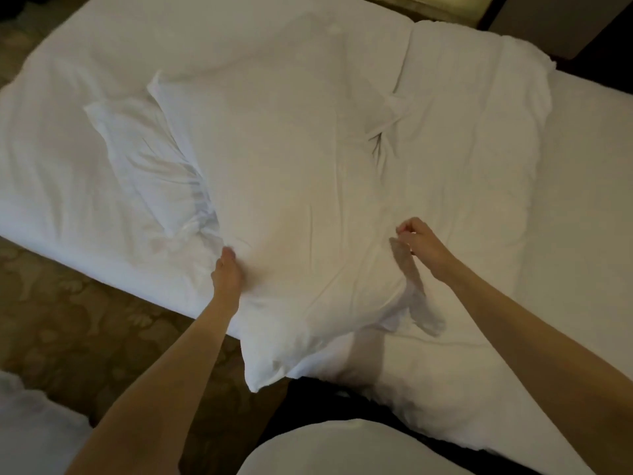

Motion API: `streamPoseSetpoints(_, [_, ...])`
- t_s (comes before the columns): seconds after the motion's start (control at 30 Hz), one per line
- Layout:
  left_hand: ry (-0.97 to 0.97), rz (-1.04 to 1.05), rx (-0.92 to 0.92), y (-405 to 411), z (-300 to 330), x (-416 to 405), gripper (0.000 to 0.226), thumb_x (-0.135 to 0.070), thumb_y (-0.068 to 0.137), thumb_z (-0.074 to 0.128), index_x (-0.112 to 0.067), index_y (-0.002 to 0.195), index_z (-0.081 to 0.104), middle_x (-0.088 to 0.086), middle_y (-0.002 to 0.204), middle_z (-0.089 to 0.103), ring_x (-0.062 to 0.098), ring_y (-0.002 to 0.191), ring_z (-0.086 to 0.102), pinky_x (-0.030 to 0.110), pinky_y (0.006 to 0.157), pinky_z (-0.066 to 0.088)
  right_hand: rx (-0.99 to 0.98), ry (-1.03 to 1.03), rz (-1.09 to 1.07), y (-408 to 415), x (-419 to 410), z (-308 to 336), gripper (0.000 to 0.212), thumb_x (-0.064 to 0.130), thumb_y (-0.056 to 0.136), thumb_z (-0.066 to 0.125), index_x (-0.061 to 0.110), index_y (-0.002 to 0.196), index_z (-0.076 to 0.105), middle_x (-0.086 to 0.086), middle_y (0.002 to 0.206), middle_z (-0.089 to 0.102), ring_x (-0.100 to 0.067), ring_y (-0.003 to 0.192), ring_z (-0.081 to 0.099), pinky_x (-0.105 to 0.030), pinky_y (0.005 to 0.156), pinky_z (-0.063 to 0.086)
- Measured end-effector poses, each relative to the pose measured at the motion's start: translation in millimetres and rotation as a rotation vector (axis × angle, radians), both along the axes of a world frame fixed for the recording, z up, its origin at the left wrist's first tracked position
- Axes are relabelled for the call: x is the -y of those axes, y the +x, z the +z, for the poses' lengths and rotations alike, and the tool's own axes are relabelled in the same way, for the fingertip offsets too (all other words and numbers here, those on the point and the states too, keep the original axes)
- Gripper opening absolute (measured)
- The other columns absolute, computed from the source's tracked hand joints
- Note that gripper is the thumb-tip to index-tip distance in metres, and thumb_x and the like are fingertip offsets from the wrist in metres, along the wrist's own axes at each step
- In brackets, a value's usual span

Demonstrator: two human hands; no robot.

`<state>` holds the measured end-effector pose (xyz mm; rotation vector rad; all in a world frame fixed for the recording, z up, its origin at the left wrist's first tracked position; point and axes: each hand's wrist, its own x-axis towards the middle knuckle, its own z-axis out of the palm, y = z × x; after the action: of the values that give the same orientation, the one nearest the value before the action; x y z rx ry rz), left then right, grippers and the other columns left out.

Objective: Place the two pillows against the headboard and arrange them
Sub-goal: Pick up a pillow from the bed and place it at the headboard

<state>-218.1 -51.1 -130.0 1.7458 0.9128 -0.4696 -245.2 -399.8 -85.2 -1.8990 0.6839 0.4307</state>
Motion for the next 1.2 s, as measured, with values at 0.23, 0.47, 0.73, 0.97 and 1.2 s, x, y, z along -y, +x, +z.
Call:
streamPoseSetpoints(0.23, [-0.153,0.098,0.068,103.4,9.6,-1.6,0.064,-0.053,0.096,0.024,-0.011,0.141,0.043,0.008,0.138,0.054,0.029,0.125,0.051,0.038,0.107,0.04,-0.078,0.006,-0.136,74.1,-32.1,-16.5,0.058,0.054,0.091,0.044,0.016,0.136,0.036,-0.007,0.127,0.052,-0.025,0.111,0.055,-0.037,0.096,0.042])
streamPoseSetpoints(0.47, [-0.423,0.183,0.062,152.4,13.9,4.6,0.06,-0.05,0.098,0.019,-0.016,0.139,0.047,0.004,0.132,0.056,0.026,0.121,0.053,0.036,0.106,0.041,-0.138,0.107,-0.132,127.2,-25.1,-35.3,0.078,0.068,0.086,0.038,0.006,0.132,0.051,-0.008,0.126,0.061,-0.025,0.11,0.059,-0.04,0.103,0.043])
streamPoseSetpoints(0.73, [-0.391,0.22,0.051,153.5,15.6,37.8,0.065,-0.053,0.098,0.017,-0.011,0.142,0.042,0.011,0.144,0.049,0.032,0.132,0.047,0.039,0.11,0.038,-0.03,0.127,-0.204,127.7,-33.0,-38.1,0.056,0.057,0.087,0.052,0.004,0.099,0.069,-0.006,0.097,0.068,-0.007,0.075,0.062,-0.018,0.065,0.049])
streamPoseSetpoints(0.97, [-0.33,0.077,0.194,154.6,48.9,77.0,0.041,-0.039,0.102,0.027,-0.021,0.091,0.061,-0.005,0.082,0.058,0.016,0.076,0.058,0.025,0.065,0.048,0.223,-0.15,-0.313,104.9,5.2,-9.7,0.054,0.042,0.09,0.058,0.014,0.052,0.032,-0.003,0.052,0.036,-0.012,0.05,0.032,-0.023,0.042,0.022])
streamPoseSetpoints(1.2, [-0.329,-0.122,0.289,145.9,103.7,190.3,0.038,-0.032,0.101,0.03,-0.023,0.072,0.054,-0.008,0.075,0.057,0.008,0.067,0.054,0.019,0.05,0.045,0.366,-0.276,-0.529,43.1,99.7,52.1,0.056,0.043,0.091,0.056,0.019,0.053,0.022,0.001,0.051,0.023,-0.012,0.05,0.021,-0.026,0.044,0.016])
